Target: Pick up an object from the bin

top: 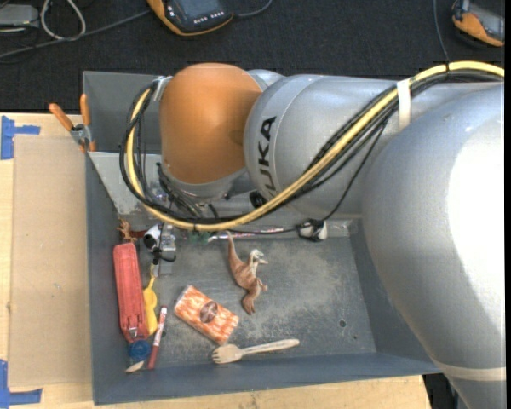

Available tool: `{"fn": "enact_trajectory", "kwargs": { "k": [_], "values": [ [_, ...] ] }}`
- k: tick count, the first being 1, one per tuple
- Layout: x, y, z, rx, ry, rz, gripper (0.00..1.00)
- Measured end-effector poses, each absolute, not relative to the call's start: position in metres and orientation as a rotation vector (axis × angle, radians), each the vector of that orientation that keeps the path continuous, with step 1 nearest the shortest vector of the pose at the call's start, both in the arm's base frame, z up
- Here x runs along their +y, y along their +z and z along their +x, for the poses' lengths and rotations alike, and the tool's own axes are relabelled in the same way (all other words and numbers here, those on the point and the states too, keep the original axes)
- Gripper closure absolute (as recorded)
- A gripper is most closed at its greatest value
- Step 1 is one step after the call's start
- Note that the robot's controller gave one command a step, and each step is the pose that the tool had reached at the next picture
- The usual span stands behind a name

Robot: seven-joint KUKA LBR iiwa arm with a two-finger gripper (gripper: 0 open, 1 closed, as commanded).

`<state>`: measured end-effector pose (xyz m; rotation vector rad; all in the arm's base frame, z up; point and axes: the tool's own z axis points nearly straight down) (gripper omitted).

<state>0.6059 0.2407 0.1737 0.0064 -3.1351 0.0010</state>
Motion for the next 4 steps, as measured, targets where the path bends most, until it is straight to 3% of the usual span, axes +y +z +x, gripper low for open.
{"fn": "enact_trajectory", "kwargs": {
  "k": [2, 3, 4],
  "values": [
    [0.236, 0.173, 0.602, -3.137, 0.0, 0.073, 0.0],
    [0.246, 0.188, 0.601, -3.137, -0.003, 0.179, 0.0],
    [0.237, 0.181, 0.605, -3.129, -0.001, 0.256, 0.0]
  ]
}}
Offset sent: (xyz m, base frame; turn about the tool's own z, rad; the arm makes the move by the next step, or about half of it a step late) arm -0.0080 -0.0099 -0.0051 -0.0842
